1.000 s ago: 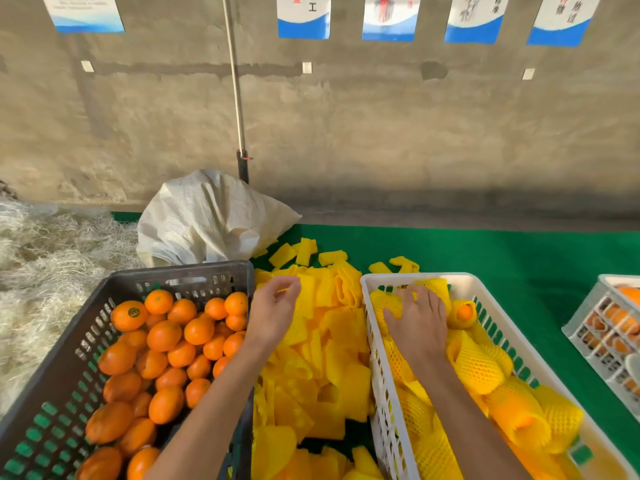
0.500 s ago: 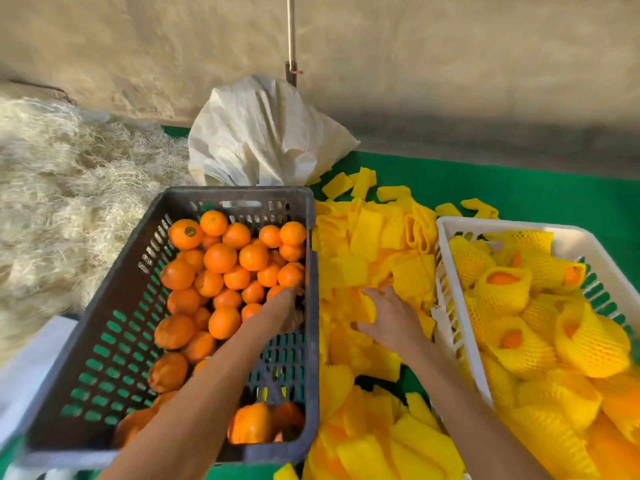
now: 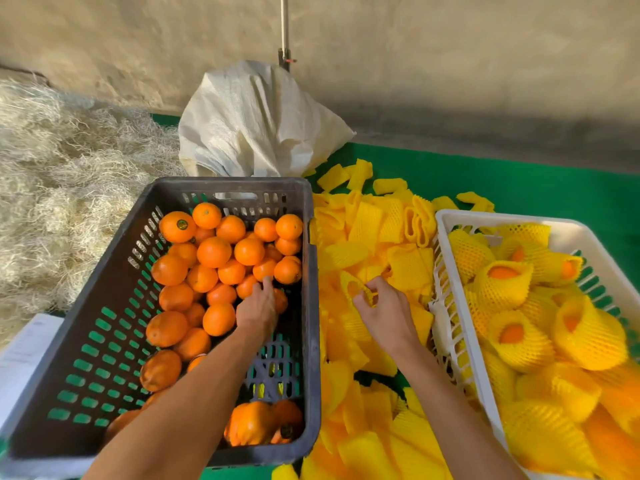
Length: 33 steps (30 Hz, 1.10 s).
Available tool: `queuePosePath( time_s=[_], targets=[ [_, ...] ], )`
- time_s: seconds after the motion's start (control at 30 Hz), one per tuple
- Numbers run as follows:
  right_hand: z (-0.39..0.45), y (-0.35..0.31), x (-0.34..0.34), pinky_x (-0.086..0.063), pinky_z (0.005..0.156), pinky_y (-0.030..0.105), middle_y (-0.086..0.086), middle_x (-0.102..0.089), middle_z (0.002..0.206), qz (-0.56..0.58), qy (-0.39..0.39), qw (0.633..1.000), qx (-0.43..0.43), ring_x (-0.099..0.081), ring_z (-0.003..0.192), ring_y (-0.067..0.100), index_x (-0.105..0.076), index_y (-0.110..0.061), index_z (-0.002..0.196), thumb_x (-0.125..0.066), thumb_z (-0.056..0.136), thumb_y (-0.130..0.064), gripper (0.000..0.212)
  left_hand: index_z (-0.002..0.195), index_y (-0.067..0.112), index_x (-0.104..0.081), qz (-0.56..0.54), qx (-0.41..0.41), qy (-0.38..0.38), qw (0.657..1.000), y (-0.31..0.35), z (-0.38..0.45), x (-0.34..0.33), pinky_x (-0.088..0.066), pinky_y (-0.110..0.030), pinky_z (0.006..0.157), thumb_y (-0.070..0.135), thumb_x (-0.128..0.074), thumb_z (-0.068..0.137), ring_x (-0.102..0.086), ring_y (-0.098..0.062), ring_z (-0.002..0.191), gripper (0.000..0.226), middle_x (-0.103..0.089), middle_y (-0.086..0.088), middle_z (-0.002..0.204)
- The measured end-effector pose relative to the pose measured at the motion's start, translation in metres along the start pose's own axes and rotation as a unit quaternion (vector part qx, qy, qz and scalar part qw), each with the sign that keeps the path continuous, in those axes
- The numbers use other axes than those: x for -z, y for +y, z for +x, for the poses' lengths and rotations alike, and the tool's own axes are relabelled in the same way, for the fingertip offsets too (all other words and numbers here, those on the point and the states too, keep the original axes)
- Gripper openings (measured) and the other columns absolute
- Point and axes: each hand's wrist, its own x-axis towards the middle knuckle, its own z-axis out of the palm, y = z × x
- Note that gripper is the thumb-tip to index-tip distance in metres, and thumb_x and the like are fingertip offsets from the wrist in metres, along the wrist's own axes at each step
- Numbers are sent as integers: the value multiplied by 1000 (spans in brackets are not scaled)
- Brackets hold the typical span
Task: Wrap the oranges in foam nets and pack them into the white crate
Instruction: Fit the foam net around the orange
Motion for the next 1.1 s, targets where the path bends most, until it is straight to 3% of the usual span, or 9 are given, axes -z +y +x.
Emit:
queuePosePath(
  time_s=[0.13, 0.3, 0.43, 0.5, 0.6, 0.67, 0.83, 0.97, 1.1],
  targets=[
    [-9, -14, 6, -39, 42, 24, -4, -56, 78, 29, 31, 999, 21, -46, 43, 7, -44, -26, 104, -60, 100, -24, 16, 155, 16, -30, 33, -28, -28, 999, -3, -2, -2, -49, -40, 72, 48, -75, 91, -63, -36, 115, 85, -37, -13, 145],
    [-19, -31, 24, -40, 37, 24, 5, -52, 70, 88, -2, 995, 37, -69, 55, 4, -42, -30, 95, -46, 107, -18, 17, 145, 14, -34, -52, 18, -25, 998, 11, -7, 30, -52, -42, 75, 42, -77, 89, -62, -37, 115, 76, -57, -13, 132],
    [-27, -50, 38, -43, 58, 21, 11, -60, 74, 36, -33, 997, 53, -70, 61, 23, -57, -24, 97, -40, 107, -6, 27, 128, 12, -43, -203, 66, 50, 976, 8, -29, 70, -49, -36, 64, 57, -79, 80, -66, -33, 97, 74, -64, -11, 109],
    [-32, -61, 43, -50, 67, 32, 18, -66, 84, -5, -29, 998, 62, -70, 80, 30, -62, -11, 89, -44, 105, -9, 25, 120, 15, -45, -279, 39, 112, 953, 8, -52, 84, -42, -31, 51, 58, -78, 79, -65, -23, 78, 68, -63, -5, 94],
    [-37, -81, 52, -52, 94, 37, 5, -65, 130, -63, -2, 997, 50, -61, 115, 23, -61, -13, 134, -55, 100, -34, 40, 121, 28, -45, -450, -26, 185, 873, 14, -96, 99, -43, -18, 45, 62, -74, 78, -64, -4, 68, 61, -58, 14, 88],
    [-42, -92, 56, -51, 92, 37, -1, -61, 133, -92, 8, 995, 42, -59, 117, 22, -58, -20, 136, -60, 94, -48, 50, 111, 31, -51, -529, -65, 190, 824, 23, -122, 109, -49, -14, 52, 71, -69, 75, -67, 3, 76, 57, -64, 14, 87],
    [-49, -113, 64, -47, 82, 38, 0, -45, 140, -226, 28, 973, 42, -59, 118, 27, -36, -24, 143, -65, 80, -70, 84, 114, 28, -76, -674, -159, -40, 720, 39, -154, 129, -60, -37, 91, 70, -83, 70, -72, -12, 109, 61, -76, 5, 116],
    [-52, -112, 77, -44, 82, 37, 3, -44, 134, -231, 9, 970, 74, -61, 112, 30, -27, -24, 142, -67, 75, -71, 91, 129, 30, -72, -620, -238, -154, 731, 37, -163, 133, -41, -45, 115, 68, -69, 88, -60, -17, 132, 56, -69, 5, 136],
    [-54, -113, 90, -52, 89, 43, -1, -57, 119, -119, -89, 986, 72, -63, 107, 27, -27, -27, 134, -76, 75, -59, 83, 123, 26, -77, -583, -244, -171, 756, 44, -170, 147, -43, -50, 114, 72, -71, 82, -60, -25, 130, 61, -71, 3, 132]
  ],
)
